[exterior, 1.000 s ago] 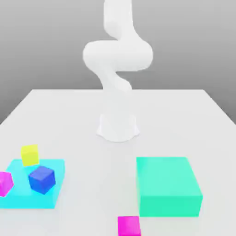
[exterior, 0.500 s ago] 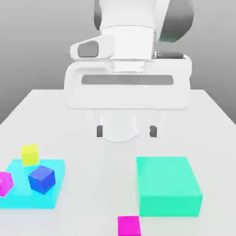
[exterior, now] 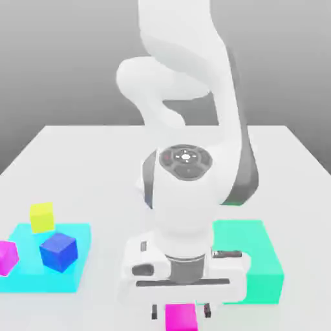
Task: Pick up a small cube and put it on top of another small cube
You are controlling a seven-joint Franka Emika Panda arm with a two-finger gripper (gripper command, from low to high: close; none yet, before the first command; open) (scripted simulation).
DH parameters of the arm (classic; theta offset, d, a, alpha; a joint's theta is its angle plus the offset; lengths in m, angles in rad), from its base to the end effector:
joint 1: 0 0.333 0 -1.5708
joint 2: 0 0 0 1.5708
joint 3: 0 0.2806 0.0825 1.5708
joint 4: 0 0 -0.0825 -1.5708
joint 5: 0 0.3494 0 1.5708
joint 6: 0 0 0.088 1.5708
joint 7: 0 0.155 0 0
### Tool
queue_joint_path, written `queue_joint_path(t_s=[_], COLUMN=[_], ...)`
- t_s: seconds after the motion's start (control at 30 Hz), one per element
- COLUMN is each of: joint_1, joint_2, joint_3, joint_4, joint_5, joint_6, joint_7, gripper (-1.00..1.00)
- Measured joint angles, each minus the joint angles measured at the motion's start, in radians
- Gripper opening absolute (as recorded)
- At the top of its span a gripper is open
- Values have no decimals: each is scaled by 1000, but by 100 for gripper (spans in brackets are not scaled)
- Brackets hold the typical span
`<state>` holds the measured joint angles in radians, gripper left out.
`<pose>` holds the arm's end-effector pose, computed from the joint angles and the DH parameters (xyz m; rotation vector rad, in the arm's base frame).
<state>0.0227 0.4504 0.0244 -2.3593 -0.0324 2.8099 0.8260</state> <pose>0.4757 0.0249 0.0913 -2.9226 1.1516 -0.0006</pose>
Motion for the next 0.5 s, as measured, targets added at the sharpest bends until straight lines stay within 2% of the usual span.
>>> queue_joint_path(t_s=[0.2, 0.33, 0.5], joint_1=[-1, -7, -115], joint_2=[4, -117, -221], joint_3=[1, 9, -96], joint_4=[1, -23, -22], joint_5=[-2, 7, 21], joint_6=[3, -94, -201], joint_7=[1, -5, -21], gripper=[-100, -100, -100])
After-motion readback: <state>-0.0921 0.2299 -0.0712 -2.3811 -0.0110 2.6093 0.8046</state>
